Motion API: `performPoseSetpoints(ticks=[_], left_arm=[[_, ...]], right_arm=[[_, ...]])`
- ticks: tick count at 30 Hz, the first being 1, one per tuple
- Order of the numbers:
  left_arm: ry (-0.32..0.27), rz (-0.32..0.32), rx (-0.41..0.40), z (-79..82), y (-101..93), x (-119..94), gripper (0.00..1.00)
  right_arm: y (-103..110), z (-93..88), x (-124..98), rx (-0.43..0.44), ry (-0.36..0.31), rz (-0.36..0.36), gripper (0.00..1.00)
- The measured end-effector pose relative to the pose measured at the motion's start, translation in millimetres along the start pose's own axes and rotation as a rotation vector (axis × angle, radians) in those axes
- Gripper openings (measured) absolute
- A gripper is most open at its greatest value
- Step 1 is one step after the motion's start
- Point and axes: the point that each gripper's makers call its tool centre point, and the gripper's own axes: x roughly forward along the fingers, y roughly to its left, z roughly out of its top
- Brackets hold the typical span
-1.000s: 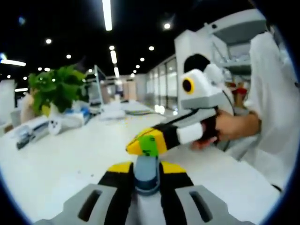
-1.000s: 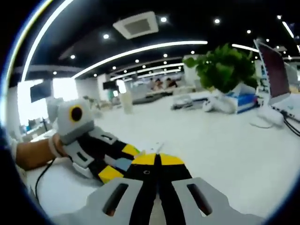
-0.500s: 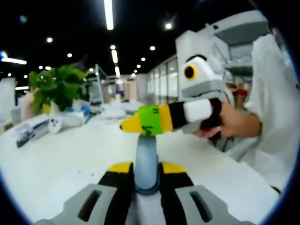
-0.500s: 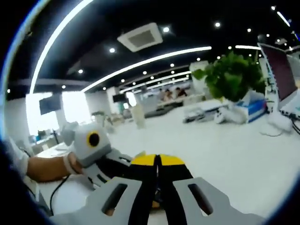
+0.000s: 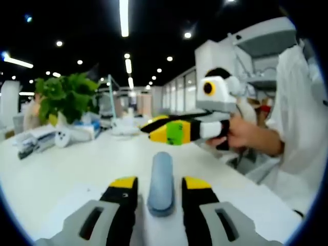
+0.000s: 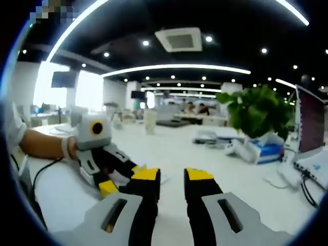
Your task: Pick up the paper insert the paper into the punch align the paper edges press the punch to punch holes
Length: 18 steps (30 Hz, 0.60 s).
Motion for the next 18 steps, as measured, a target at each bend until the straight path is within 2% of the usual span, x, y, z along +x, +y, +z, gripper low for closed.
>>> performPoseSetpoints(ticks=[3, 5, 8, 10, 12, 14, 16, 18], left_arm=[[-0.015, -0.003, -0.007, 2.9, -0.2, -0.7, 0.44], [-0.019, -0.005, -0.006, 3.7, -0.8, -0.4, 0.48], [-0.017, 0.002, 0.003, 3.4, 0.3, -0.6, 0.48], [-0.023, 0.010, 0.003, 4.8, 1.8, -1.4, 0.48], [-0.032, 0.018, 0.005, 6.7, 3.3, -2.4, 0.49], [-0.034, 0.023, 0.009, 7.1, 4.1, -2.5, 0.53], [-0.037, 0.025, 0.010, 7.7, 4.1, -2.2, 0.58], [-0.040, 0.026, 0.009, 8.5, 4.4, -2.5, 0.58]], right_arm=[[2.6, -4.0, -4.5, -0.044, 0.012, 0.023, 0.32], [4.0, -5.9, -8.4, -0.043, 0.023, 0.037, 0.36], [5.9, -5.0, -14.1, -0.048, 0.023, 0.060, 0.37], [9.2, -2.0, -17.4, -0.046, 0.004, 0.107, 0.37], [8.3, -2.7, -21.8, -0.036, 0.015, 0.138, 0.41], [5.6, -4.2, -26.4, -0.046, 0.018, 0.148, 0.42], [1.0, -6.5, -31.5, -0.071, 0.024, 0.143, 0.38], [-3.5, -6.5, -36.5, -0.054, 0.025, 0.137, 0.39]])
